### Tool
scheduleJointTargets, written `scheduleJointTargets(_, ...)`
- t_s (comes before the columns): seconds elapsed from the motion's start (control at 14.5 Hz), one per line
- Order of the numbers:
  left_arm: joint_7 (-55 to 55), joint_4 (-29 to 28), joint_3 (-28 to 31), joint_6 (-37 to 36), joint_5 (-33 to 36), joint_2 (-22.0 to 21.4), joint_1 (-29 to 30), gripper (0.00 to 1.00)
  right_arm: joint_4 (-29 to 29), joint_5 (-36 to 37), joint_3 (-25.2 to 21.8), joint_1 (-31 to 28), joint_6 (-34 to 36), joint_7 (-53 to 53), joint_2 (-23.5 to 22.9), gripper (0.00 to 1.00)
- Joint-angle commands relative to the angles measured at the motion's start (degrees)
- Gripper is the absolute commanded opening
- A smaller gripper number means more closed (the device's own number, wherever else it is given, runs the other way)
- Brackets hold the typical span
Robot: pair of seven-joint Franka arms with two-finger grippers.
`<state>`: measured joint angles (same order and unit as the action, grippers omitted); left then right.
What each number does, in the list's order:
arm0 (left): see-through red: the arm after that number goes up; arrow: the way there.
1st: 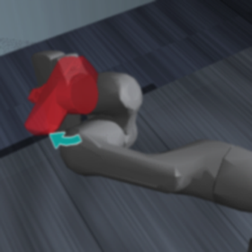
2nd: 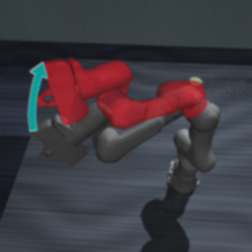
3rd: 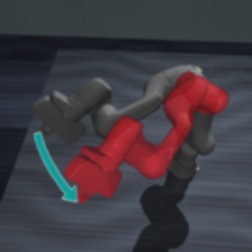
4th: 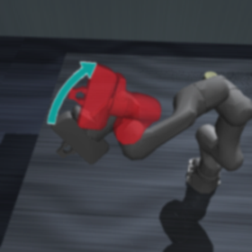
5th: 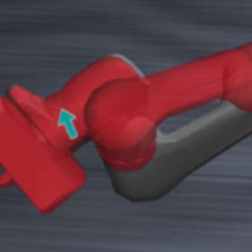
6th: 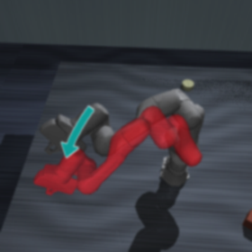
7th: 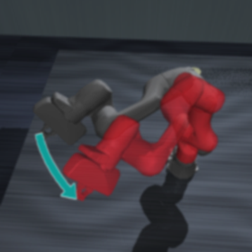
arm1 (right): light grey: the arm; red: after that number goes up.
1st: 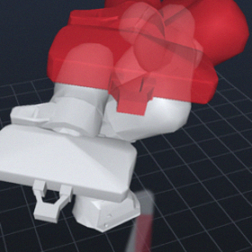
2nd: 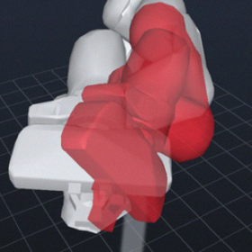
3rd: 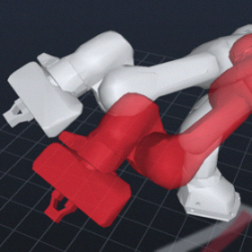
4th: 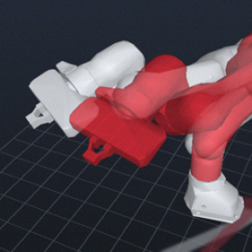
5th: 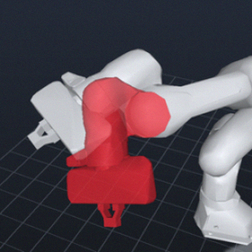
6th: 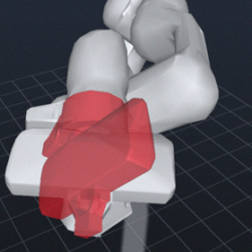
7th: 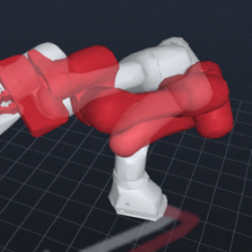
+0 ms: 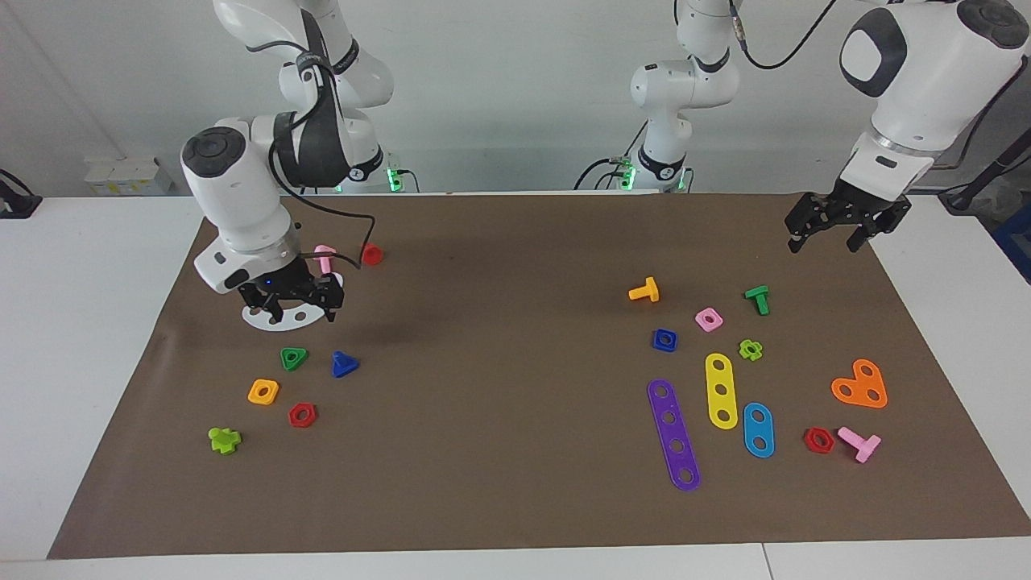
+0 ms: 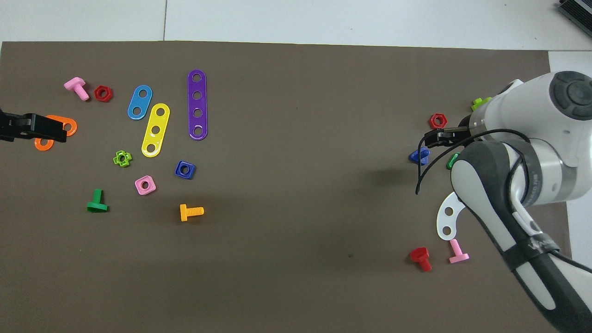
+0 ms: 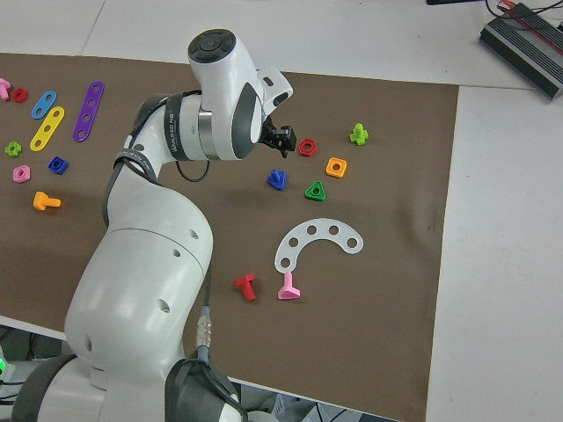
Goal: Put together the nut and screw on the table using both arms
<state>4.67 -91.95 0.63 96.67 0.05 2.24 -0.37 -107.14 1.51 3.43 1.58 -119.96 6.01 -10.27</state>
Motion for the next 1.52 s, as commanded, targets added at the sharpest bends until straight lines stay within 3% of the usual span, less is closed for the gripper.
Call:
scheduleJointTargets(0.0, 0.4, -1.1, -0.1, -2.1, 0.4, -1.0, 0.2, 1.00, -1.6, -0.8, 0.2, 0.4, -3.9, 0.9, -1.9, 0.87)
scheduleJointTargets(0.62, 0.7, -3.4, -0.7, 0.2, 0.2, -1.5, -0.7, 1.00, -4.5, -0.5, 0.2, -0.6, -12.0, 0.2, -5.2, 0.81)
scheduleJointTargets(0.83, -2.0, -3.3, -0.7, 1.5, -0.3, 2.4, -3.7, 1.00, -5.3, -0.4, 0.2, 0.1, -13.4, 0.4, -5.9, 0.80)
scheduleJointTargets(1.03, -4.7, -5.0, -0.7, 9.5, -1.7, 6.9, -5.4, 0.99, -6.1, -0.4, 0.2, 0.2, -13.5, 0.4, -5.7, 0.77)
scheduleJointTargets(1.24, -4.2, -11.7, -0.9, 18.1, -3.1, 7.5, -6.3, 0.96, -6.9, -0.4, 0.2, 0.2, -13.5, 0.3, -5.6, 0.76)
scheduleJointTargets(1.45, 1.8, -14.6, -1.1, 24.6, -4.2, 12.2, -9.0, 0.95, -8.0, -0.3, 0.1, 0.2, -13.5, 0.4, -5.2, 0.73)
